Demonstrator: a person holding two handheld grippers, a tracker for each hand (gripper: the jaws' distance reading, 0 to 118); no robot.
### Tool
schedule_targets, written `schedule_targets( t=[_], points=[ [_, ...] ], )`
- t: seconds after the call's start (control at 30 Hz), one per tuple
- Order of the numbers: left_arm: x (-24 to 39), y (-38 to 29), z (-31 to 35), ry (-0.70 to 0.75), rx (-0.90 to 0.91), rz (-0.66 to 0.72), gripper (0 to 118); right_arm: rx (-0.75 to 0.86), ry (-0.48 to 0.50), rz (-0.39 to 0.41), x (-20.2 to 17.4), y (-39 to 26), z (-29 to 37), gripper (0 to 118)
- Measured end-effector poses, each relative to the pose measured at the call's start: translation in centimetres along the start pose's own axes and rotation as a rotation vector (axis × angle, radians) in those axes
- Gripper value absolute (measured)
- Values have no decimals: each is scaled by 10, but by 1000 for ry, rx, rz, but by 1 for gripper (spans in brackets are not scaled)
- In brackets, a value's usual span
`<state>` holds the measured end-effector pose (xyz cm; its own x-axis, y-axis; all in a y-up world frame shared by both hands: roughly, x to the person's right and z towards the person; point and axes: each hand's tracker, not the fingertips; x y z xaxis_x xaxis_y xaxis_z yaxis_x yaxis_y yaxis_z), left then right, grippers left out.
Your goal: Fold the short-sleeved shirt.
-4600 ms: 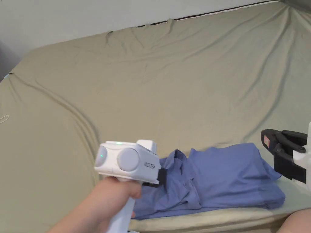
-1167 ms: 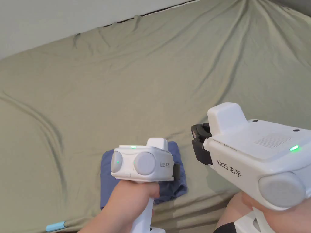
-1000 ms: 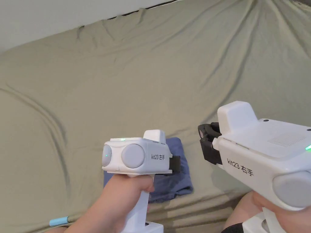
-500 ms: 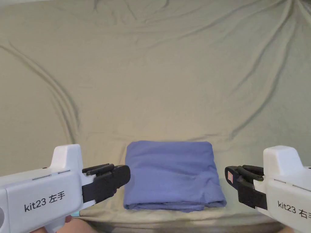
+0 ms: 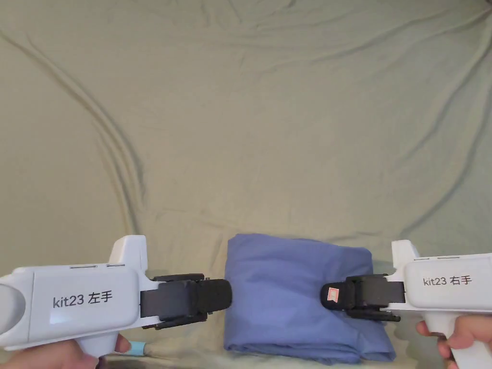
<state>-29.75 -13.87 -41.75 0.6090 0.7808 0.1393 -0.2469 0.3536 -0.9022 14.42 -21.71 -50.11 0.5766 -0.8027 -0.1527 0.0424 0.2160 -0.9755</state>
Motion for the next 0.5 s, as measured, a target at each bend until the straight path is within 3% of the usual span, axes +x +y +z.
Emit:
schedule_targets(
  t=[0.07, 0.1, 0.13, 0.27, 0.33, 0.4, 0.5],
  points=[
    [-12, 5, -12, -5, -41, 28, 49, 11, -13, 12, 8, -2, 5, 0],
    [-20, 9, -19, -31, -74, 54, 69, 13, -11, 20, 11, -3, 7, 0],
    [-28, 13, -26, -53, -86, 99, 74, 15, -6, 24, 7, -8, 8, 0],
    [-55, 28, -56, -98, -100, 190, 75, 15, -3, 48, 6, -12, 12, 0],
    [-70, 32, -77, -136, -142, 243, 72, 16, 12, 19, 7, -13, 11, 0],
    [-70, 32, -94, -262, -152, 319, 69, 16, 14, 20, 6, -13, 10, 0],
    [-62, 34, -116, -267, -169, 202, 68, 13, 13, 29, 4, -14, 10, 0]
  ],
)
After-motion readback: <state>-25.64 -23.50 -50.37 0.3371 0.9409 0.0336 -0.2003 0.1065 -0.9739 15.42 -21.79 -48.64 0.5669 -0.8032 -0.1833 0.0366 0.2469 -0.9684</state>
